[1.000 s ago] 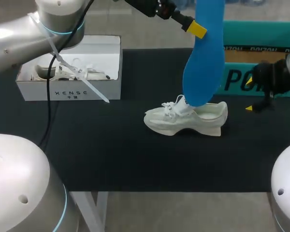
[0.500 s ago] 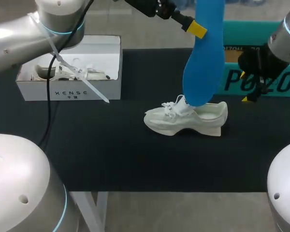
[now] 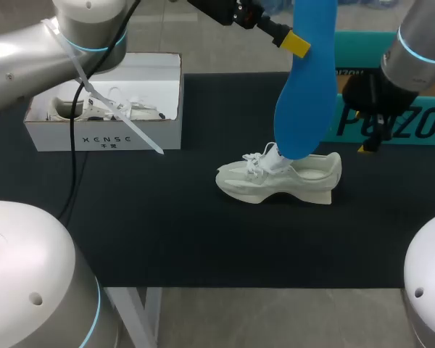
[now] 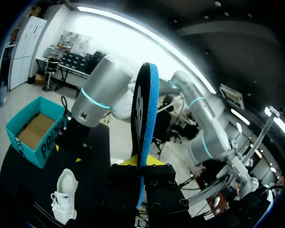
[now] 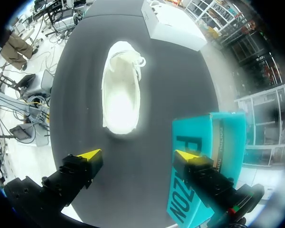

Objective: Take the shoe out of the shoebox, open the shoe tongue, remove and reinsert the insole, then place the shoe into the shoebox

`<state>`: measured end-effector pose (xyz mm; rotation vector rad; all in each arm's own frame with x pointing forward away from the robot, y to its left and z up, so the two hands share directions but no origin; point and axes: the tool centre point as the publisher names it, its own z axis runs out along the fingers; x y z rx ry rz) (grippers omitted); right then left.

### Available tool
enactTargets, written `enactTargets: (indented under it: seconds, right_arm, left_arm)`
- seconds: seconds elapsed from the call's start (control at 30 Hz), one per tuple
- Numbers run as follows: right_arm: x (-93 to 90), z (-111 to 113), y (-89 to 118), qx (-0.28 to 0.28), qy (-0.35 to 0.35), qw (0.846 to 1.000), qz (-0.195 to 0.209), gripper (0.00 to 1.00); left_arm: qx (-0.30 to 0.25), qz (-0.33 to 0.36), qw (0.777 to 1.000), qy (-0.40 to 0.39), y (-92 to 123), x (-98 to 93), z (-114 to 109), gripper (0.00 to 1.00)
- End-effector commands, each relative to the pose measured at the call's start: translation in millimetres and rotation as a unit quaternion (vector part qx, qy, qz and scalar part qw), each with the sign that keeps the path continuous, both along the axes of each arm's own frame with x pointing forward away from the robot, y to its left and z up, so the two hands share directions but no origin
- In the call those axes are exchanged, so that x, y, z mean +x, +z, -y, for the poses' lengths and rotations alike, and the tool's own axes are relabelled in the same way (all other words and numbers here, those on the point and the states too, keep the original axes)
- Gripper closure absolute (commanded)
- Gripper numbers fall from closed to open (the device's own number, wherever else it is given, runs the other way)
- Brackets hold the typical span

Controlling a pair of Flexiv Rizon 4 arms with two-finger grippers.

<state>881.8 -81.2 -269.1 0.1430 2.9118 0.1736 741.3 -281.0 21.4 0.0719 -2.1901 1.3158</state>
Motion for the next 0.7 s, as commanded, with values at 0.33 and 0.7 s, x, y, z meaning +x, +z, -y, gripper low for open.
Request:
enactTargets:
  seconds: [0.33, 0.7]
  right_arm:
    - [-1.4, 0, 1, -0.001, 0.000, 1.000, 0.001, 0.00]
    - [-1.4, 0, 1, -0.001, 0.000, 1.000, 0.001, 0.00]
  left_arm:
    - [0.015, 0.003, 1.000, -0.004, 35, -36.6, -12, 1.00]
    - [0.016, -0.006, 1.000, 0.005, 41, -51.7, -19, 1.00]
